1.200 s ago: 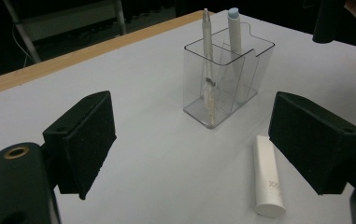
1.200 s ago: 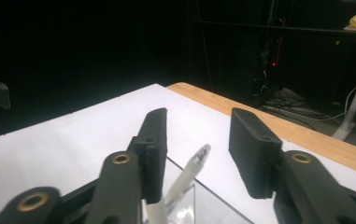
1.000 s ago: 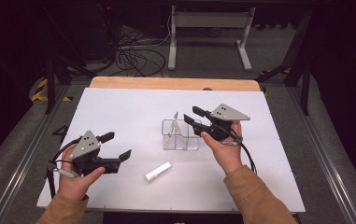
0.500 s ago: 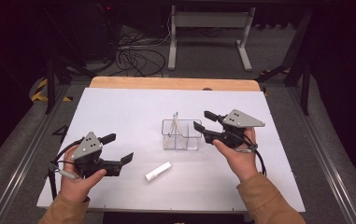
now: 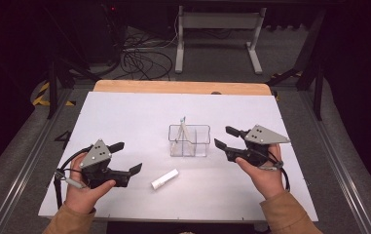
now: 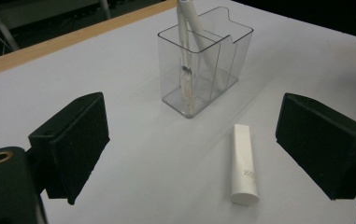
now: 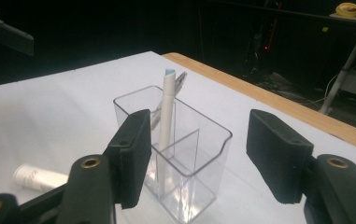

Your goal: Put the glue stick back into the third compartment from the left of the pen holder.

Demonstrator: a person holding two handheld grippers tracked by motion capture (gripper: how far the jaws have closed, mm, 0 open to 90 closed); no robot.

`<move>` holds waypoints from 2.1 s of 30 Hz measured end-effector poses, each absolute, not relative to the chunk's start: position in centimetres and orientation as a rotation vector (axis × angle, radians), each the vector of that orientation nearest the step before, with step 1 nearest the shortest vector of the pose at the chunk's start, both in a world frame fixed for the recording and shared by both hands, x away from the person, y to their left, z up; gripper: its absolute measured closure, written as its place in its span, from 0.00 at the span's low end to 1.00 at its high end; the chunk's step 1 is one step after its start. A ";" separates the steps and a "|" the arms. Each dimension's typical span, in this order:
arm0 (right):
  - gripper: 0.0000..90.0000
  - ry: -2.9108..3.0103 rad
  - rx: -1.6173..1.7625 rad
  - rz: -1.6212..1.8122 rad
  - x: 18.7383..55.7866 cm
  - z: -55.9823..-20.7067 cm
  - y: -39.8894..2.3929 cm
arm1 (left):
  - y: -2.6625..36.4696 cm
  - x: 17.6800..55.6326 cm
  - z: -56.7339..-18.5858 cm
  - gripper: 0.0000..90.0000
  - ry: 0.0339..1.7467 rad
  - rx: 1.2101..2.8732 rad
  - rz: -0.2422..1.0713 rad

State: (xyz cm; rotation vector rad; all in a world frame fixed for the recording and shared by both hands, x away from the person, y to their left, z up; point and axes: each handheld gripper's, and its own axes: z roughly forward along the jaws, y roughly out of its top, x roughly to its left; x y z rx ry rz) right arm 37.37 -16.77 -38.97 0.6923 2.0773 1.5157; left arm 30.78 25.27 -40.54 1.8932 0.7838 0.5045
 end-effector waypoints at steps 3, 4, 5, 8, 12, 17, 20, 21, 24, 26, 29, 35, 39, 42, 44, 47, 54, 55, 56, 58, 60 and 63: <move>0.44 2.096 0.710 1.515 37.1 -39.4 -17.3 | 25.1 30.7 -40.6 0.13 0.786 1.898 0.499; 0.44 2.104 0.713 1.514 37.0 -39.6 -17.5 | 25.1 30.7 -40.6 0.12 0.786 1.897 0.499; 0.43 2.110 0.712 1.508 37.0 -39.8 -17.7 | 25.0 30.7 -40.6 0.12 0.785 1.896 0.495; 0.42 2.117 0.720 1.506 36.7 -40.4 -18.3 | 24.8 30.6 -40.5 0.12 0.781 1.898 0.494; 0.41 2.118 0.747 1.529 36.5 -41.1 -19.1 | 24.6 30.6 -40.5 0.12 0.772 1.909 0.491; 0.41 2.120 0.756 1.539 36.2 -41.8 -19.6 | 24.6 30.5 -40.5 0.13 0.771 1.910 0.491; 0.41 2.121 0.764 1.554 36.1 -42.1 -19.9 | 24.5 30.5 -40.5 0.13 0.765 1.917 0.491; 0.41 2.114 0.766 1.563 36.1 -42.1 -20.0 | 24.5 30.5 -40.5 0.13 0.766 1.919 0.490; 0.41 2.124 0.760 1.537 36.1 -42.3 -20.0 | 24.4 30.4 -40.5 0.13 0.760 1.923 0.495; 0.41 2.119 0.761 1.535 36.1 -42.3 -20.0 | 24.3 30.4 -40.5 0.13 0.761 1.925 0.496; 0.41 2.123 0.757 1.530 36.0 -42.3 -20.1 | 24.3 30.4 -40.5 0.13 0.760 1.927 0.499; 0.40 2.125 0.754 1.513 35.9 -42.5 -20.2 | 24.0 30.3 -40.5 0.14 0.757 1.913 0.480; 0.40 2.126 0.759 1.500 35.8 -42.6 -20.2 | 23.8 30.3 -40.7 0.14 0.759 1.916 0.434; 0.40 2.125 0.759 1.497 35.7 -42.6 -20.2 | 23.6 30.5 -41.0 0.15 0.758 1.916 0.399; 0.40 2.125 0.758 1.502 35.7 -42.6 -20.2 | 23.2 30.5 -41.2 0.16 0.757 1.933 0.399; 0.40 2.125 0.754 1.506 35.6 -42.6 -20.1 | 22.5 30.5 -41.7 0.16 0.749 1.952 0.383; 0.40 2.126 0.755 1.510 35.6 -42.6 -20.1 | 21.2 30.7 -43.3 0.17 0.743 2.014 0.368; 0.40 2.127 0.756 1.510 35.6 -42.6 -20.1 | 21.1 30.7 -43.5 0.17 0.742 2.023 0.376; 0.40 2.127 0.755 1.510 35.6 -42.6 -20.1 | 20.9 30.7 -43.7 0.18 0.744 2.032 0.362; 0.40 2.128 0.754 1.512 35.6 -42.6 -20.1 | 20.6 30.7 -44.1 0.18 0.742 2.047 0.353; 0.40 2.128 0.754 1.512 35.6 -42.6 -20.1 | 20.4 30.7 -44.5 0.18 0.744 2.064 0.350; 0.40 2.125 0.756 1.513 35.6 -42.6 -20.1 | 20.1 30.8 -45.0 0.18 0.751 2.090 0.342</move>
